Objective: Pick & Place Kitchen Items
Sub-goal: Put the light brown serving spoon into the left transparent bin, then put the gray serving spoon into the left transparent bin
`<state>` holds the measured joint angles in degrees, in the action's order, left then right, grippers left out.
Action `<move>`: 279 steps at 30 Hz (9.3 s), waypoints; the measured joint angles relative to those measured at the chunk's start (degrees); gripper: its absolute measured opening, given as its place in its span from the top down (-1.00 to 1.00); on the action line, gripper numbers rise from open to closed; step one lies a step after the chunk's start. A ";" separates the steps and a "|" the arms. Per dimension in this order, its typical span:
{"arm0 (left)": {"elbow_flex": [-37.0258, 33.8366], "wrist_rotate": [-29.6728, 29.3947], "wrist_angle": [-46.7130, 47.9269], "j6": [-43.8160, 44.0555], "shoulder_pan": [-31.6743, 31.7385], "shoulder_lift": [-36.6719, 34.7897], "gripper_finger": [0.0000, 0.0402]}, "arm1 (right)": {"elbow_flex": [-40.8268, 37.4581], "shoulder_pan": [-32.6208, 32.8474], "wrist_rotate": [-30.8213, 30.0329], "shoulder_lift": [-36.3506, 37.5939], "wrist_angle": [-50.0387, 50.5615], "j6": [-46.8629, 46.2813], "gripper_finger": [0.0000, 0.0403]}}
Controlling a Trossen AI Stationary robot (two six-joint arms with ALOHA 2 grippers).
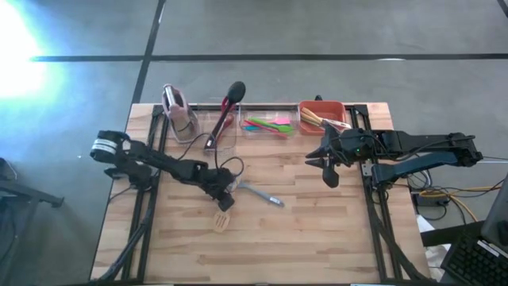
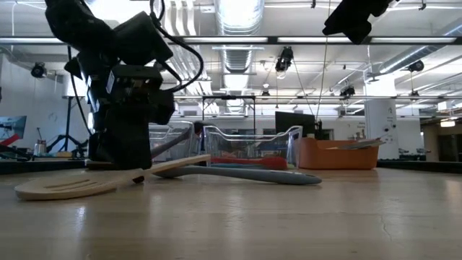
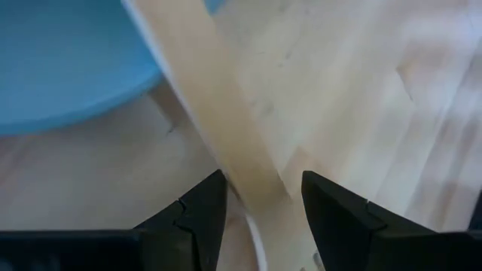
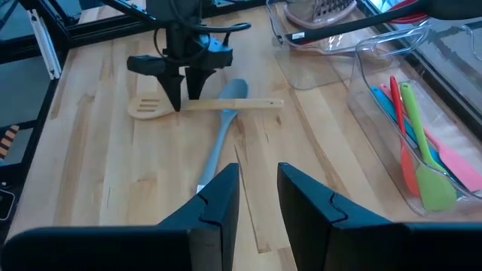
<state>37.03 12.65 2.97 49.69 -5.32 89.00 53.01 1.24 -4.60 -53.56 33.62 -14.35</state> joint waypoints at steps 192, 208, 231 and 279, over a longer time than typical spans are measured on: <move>49.93 -27.48 32.90 -52.08 23.24 -10.04 0.57 | -4.04 -0.01 0.02 0.00 -3.93 -0.66 0.48; 42.68 -21.81 27.12 -44.87 41.28 -7.26 0.57 | -4.04 -0.01 0.04 0.00 -3.82 -0.66 0.53; 19.97 -16.69 11.79 -36.16 47.89 -7.25 0.57 | -4.04 -0.01 0.07 0.00 -3.40 -1.64 0.48; 27.30 -11.22 22.54 -36.73 49.04 -1.97 -0.43 | -4.04 -0.01 0.02 0.00 -3.82 -0.68 0.49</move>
<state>64.33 1.42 25.51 12.96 43.72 87.04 48.97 1.23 -4.58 -53.56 29.80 -15.03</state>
